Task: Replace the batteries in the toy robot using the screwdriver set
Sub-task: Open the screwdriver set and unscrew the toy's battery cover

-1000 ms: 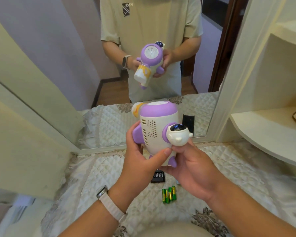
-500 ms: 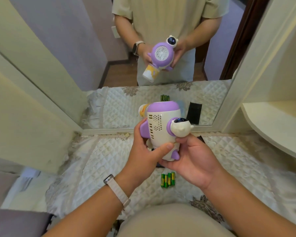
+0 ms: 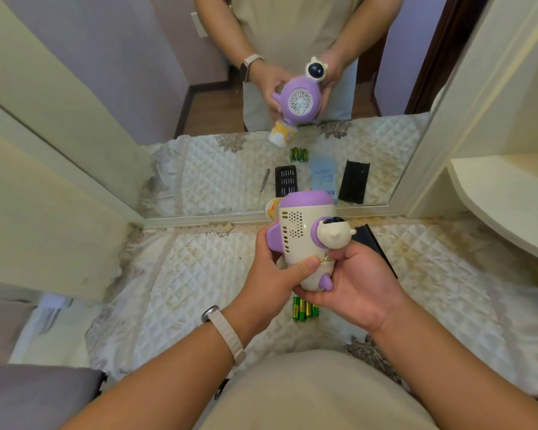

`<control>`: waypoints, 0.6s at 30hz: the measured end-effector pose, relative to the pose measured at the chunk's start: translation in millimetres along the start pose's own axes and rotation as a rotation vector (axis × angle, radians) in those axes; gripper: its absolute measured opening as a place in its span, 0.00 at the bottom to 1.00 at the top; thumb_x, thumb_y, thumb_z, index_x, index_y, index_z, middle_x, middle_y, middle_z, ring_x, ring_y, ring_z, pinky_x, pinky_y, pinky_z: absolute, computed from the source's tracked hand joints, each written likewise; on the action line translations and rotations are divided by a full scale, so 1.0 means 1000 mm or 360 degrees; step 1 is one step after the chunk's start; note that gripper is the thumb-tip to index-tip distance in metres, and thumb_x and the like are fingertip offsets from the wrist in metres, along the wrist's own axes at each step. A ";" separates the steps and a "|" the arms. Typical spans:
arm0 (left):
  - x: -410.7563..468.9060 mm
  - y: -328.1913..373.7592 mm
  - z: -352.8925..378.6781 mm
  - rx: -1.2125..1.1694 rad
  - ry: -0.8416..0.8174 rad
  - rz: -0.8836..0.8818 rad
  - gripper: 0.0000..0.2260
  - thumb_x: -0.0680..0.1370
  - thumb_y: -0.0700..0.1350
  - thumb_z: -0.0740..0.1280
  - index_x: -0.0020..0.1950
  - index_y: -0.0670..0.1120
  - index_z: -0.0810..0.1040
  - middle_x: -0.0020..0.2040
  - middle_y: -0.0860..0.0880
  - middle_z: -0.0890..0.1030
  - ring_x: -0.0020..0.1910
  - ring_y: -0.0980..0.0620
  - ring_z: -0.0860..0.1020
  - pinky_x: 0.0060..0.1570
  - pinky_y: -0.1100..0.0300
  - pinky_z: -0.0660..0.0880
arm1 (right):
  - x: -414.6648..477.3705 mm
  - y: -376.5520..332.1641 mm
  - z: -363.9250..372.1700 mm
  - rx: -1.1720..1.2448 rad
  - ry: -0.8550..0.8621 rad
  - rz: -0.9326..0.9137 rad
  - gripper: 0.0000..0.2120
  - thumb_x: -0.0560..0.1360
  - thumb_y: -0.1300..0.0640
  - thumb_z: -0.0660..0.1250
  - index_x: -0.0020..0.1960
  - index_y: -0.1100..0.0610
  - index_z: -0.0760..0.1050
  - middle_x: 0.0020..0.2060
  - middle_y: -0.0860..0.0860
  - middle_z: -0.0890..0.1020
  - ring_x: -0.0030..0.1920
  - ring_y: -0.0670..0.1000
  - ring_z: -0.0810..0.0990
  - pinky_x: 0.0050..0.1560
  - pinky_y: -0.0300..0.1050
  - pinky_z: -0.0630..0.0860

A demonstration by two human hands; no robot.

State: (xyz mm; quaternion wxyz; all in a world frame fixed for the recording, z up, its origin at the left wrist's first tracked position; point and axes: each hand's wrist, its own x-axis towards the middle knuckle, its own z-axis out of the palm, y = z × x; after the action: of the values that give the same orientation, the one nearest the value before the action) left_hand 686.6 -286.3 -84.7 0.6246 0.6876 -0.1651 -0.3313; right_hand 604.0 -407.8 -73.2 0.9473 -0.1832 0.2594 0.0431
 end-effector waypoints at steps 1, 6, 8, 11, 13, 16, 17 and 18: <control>0.000 -0.002 0.001 -0.0017 0.0002 -0.0033 0.30 0.68 0.40 0.76 0.66 0.53 0.68 0.59 0.52 0.80 0.54 0.63 0.80 0.47 0.67 0.77 | 0.000 0.000 -0.003 0.0014 0.0023 0.0018 0.22 0.77 0.57 0.52 0.69 0.55 0.72 0.62 0.60 0.79 0.64 0.62 0.76 0.69 0.64 0.63; 0.003 -0.009 0.006 -0.0045 0.0036 -0.0093 0.29 0.70 0.40 0.78 0.65 0.53 0.69 0.60 0.49 0.80 0.56 0.59 0.80 0.48 0.64 0.78 | 0.001 -0.002 -0.010 0.0018 0.0050 0.0071 0.23 0.76 0.57 0.53 0.68 0.57 0.72 0.62 0.61 0.79 0.63 0.63 0.76 0.69 0.65 0.62; 0.006 -0.009 0.006 -0.0073 0.0084 -0.0117 0.29 0.68 0.44 0.78 0.64 0.53 0.70 0.60 0.49 0.81 0.57 0.54 0.81 0.48 0.62 0.79 | 0.002 -0.004 -0.009 0.0007 0.0032 0.0075 0.23 0.76 0.56 0.53 0.68 0.58 0.72 0.62 0.62 0.79 0.63 0.64 0.77 0.70 0.66 0.61; 0.008 -0.008 0.006 -0.0145 0.0147 -0.0152 0.27 0.69 0.44 0.79 0.63 0.52 0.71 0.59 0.48 0.82 0.58 0.49 0.82 0.48 0.59 0.79 | 0.002 -0.005 -0.008 -0.0026 0.0016 0.0063 0.23 0.76 0.54 0.55 0.68 0.58 0.72 0.63 0.63 0.78 0.62 0.65 0.77 0.71 0.68 0.59; 0.009 -0.008 0.006 -0.0189 0.0179 -0.0153 0.24 0.72 0.41 0.77 0.63 0.52 0.71 0.58 0.49 0.83 0.57 0.49 0.82 0.47 0.59 0.80 | 0.002 -0.004 -0.008 -0.0047 0.0073 0.0022 0.23 0.75 0.53 0.58 0.67 0.58 0.73 0.61 0.63 0.79 0.61 0.66 0.78 0.70 0.69 0.61; 0.010 -0.005 0.005 -0.0216 0.0217 -0.0145 0.23 0.73 0.40 0.76 0.63 0.52 0.72 0.57 0.50 0.83 0.56 0.49 0.83 0.43 0.60 0.80 | 0.000 0.000 -0.008 -0.0120 0.0204 -0.0070 0.20 0.76 0.52 0.62 0.65 0.59 0.75 0.47 0.61 0.83 0.56 0.65 0.80 0.65 0.69 0.68; 0.010 -0.005 0.005 -0.0210 0.0230 -0.0139 0.23 0.73 0.41 0.76 0.63 0.53 0.72 0.57 0.50 0.83 0.56 0.49 0.83 0.44 0.59 0.80 | -0.001 0.003 -0.007 -0.0189 0.0267 -0.0111 0.19 0.76 0.53 0.64 0.65 0.58 0.76 0.45 0.62 0.82 0.55 0.64 0.81 0.63 0.67 0.71; 0.010 -0.005 0.004 -0.0202 0.0245 -0.0133 0.23 0.73 0.41 0.76 0.63 0.54 0.72 0.57 0.50 0.83 0.56 0.49 0.83 0.45 0.57 0.80 | -0.002 0.005 -0.005 -0.0296 0.0331 -0.0159 0.18 0.76 0.53 0.66 0.65 0.57 0.75 0.48 0.62 0.81 0.55 0.63 0.82 0.61 0.66 0.74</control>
State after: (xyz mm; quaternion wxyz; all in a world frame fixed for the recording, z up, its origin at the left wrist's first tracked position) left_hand 689.9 -294.8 -92.0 0.6635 0.6763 -0.0664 -0.3130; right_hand 599.1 -404.7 -78.5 0.8952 -0.2863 0.3415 0.0004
